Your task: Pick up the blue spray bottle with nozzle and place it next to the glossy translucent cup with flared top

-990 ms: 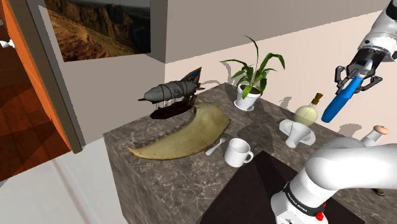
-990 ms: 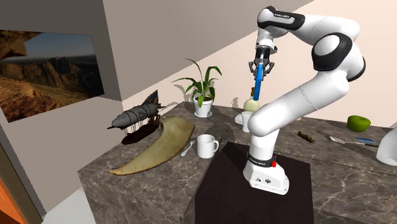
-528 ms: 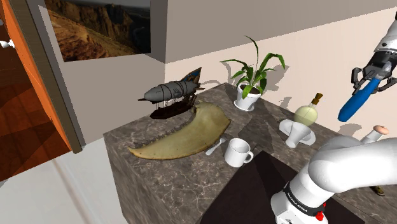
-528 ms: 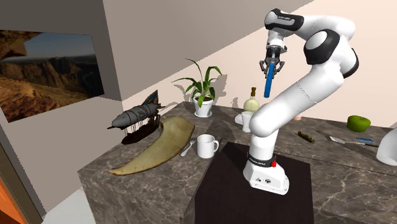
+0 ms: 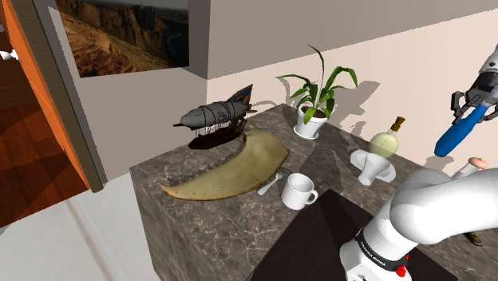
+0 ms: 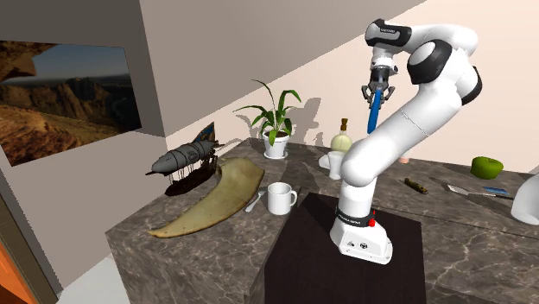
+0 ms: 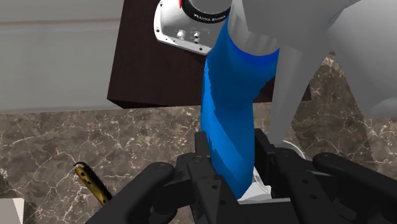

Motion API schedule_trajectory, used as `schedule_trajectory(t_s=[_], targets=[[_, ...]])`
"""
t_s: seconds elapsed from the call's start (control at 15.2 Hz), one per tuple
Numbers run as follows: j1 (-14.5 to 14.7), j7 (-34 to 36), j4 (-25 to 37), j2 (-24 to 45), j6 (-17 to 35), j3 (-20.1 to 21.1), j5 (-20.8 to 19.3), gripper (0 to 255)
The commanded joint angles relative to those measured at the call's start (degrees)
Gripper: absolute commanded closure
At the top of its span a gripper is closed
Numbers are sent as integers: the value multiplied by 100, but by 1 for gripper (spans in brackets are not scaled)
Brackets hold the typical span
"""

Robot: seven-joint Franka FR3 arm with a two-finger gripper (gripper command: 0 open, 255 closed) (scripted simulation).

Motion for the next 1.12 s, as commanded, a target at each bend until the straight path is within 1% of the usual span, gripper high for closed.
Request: schedule_trajectory(t_s=[0.0,0.53,1.06], targets=[[-59,22,-188,-77,120,10,-44,255],[-195,88,-885,-312,644,-90,-225,255],[-268,131,-1494,-482,1161,-287,-424,255]])
